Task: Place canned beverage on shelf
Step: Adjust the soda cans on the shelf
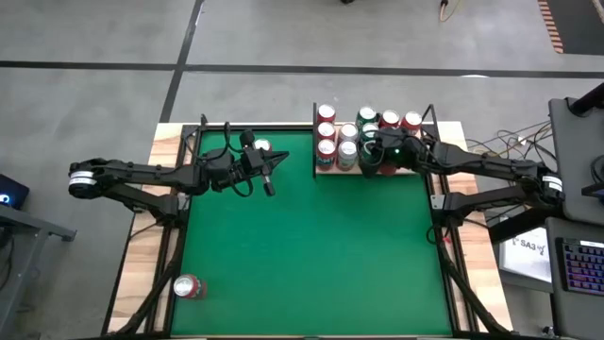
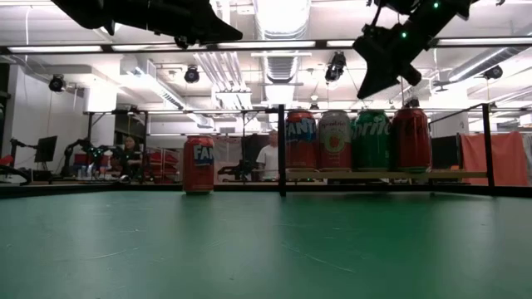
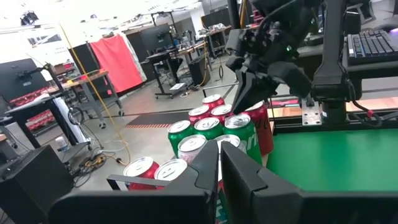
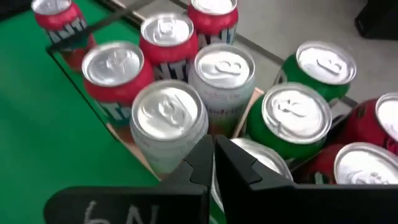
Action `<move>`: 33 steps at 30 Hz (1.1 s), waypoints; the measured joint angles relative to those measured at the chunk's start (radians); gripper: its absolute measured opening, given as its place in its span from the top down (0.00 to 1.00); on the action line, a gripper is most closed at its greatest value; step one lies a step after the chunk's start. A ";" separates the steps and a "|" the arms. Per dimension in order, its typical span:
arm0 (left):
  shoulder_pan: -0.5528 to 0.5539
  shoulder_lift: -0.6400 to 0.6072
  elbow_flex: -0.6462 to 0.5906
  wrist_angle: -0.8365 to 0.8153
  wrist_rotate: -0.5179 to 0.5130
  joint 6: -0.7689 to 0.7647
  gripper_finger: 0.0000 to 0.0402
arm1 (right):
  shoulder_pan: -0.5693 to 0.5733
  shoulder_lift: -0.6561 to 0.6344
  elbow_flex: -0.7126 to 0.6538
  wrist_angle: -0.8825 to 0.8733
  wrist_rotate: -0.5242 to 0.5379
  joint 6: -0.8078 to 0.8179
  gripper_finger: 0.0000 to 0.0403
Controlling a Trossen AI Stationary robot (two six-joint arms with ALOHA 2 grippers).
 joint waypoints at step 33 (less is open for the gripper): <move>0.000 0.000 0.000 -0.001 0.000 0.000 1.00 | 0.002 0.037 -0.019 -0.018 0.070 -0.005 0.98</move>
